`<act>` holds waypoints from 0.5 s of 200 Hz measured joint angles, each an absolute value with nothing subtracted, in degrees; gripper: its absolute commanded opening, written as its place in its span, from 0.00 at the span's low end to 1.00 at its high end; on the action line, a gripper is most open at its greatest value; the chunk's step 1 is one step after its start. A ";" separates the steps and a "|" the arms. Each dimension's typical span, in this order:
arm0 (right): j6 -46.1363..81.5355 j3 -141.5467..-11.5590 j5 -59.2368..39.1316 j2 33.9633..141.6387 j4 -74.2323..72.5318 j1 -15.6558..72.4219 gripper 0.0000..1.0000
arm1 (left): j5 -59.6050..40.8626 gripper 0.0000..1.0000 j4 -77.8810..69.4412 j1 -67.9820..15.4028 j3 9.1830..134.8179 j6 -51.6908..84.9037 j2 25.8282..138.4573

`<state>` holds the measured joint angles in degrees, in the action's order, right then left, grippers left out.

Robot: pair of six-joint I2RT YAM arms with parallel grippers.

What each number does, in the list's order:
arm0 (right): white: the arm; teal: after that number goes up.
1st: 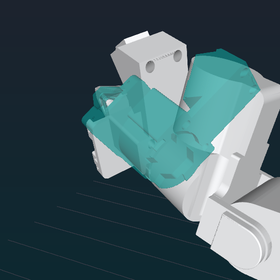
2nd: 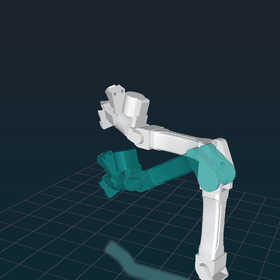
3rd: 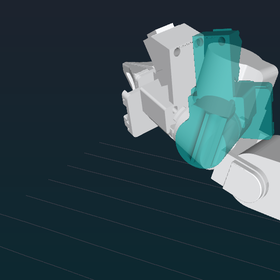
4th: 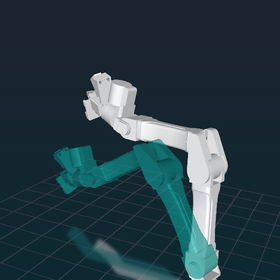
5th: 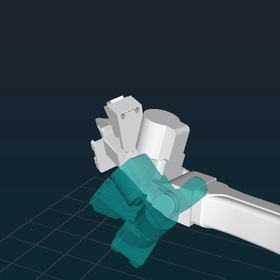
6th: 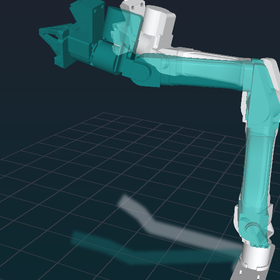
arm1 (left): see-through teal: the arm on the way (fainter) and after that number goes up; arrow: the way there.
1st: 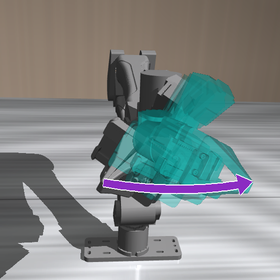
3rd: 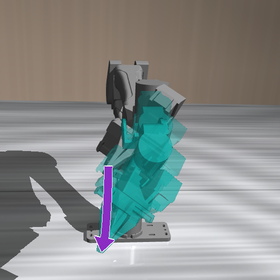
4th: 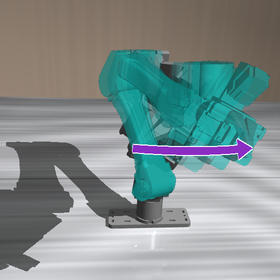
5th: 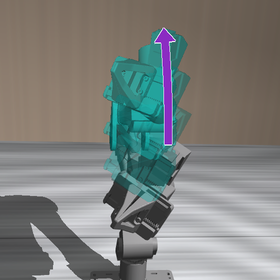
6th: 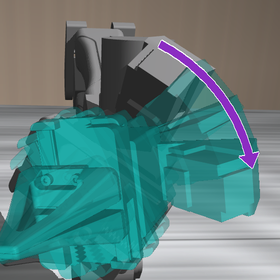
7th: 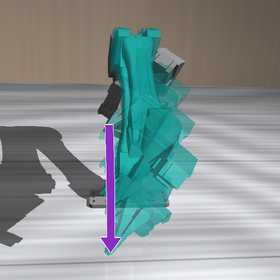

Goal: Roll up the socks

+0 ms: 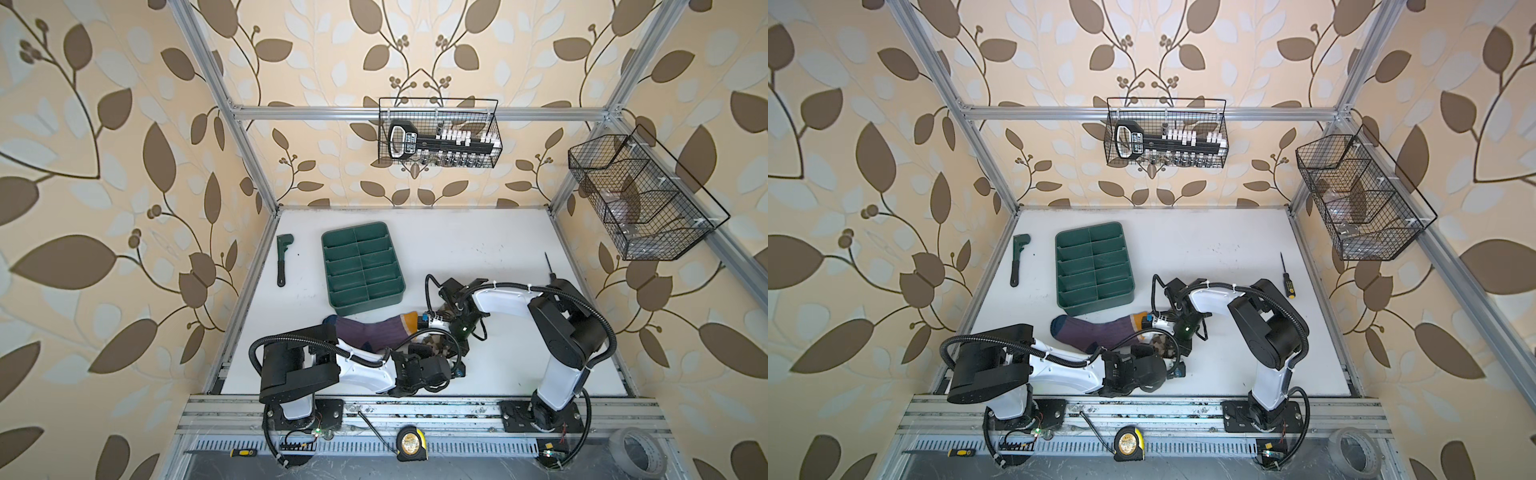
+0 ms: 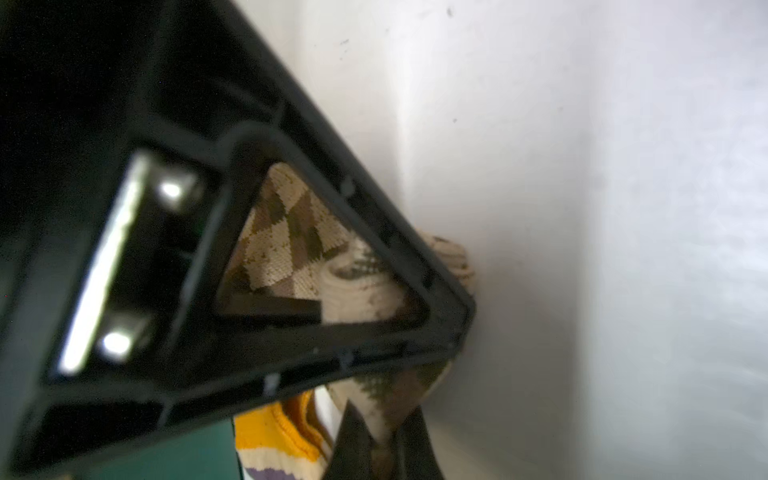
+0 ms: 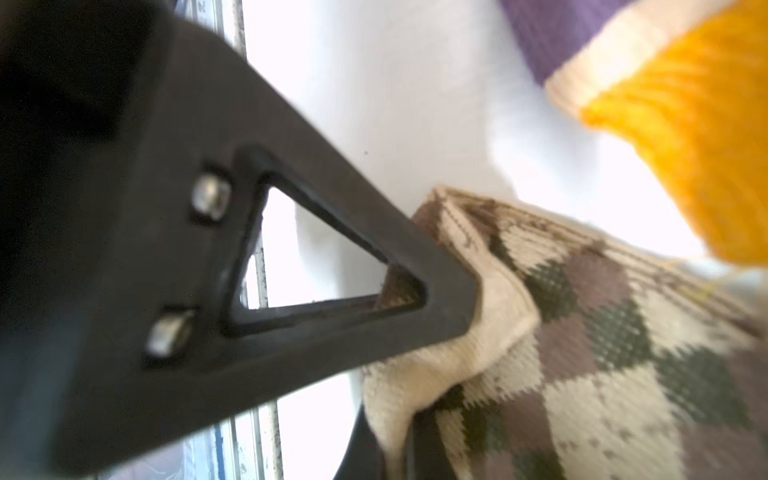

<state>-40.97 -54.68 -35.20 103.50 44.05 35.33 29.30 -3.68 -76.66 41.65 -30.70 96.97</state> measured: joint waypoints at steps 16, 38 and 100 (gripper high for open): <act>-40.53 -53.71 -34.30 102.39 43.38 35.16 0.25 | 26.94 0.00 -0.84 -75.66 43.64 -30.46 97.23; -39.51 -51.99 -33.67 99.42 42.81 34.87 0.44 | 21.23 0.00 3.79 -73.36 46.70 -30.57 97.25; -34.30 -47.20 -25.02 79.99 37.43 20.78 0.64 | 7.31 0.00 15.22 -69.52 57.45 -29.80 101.54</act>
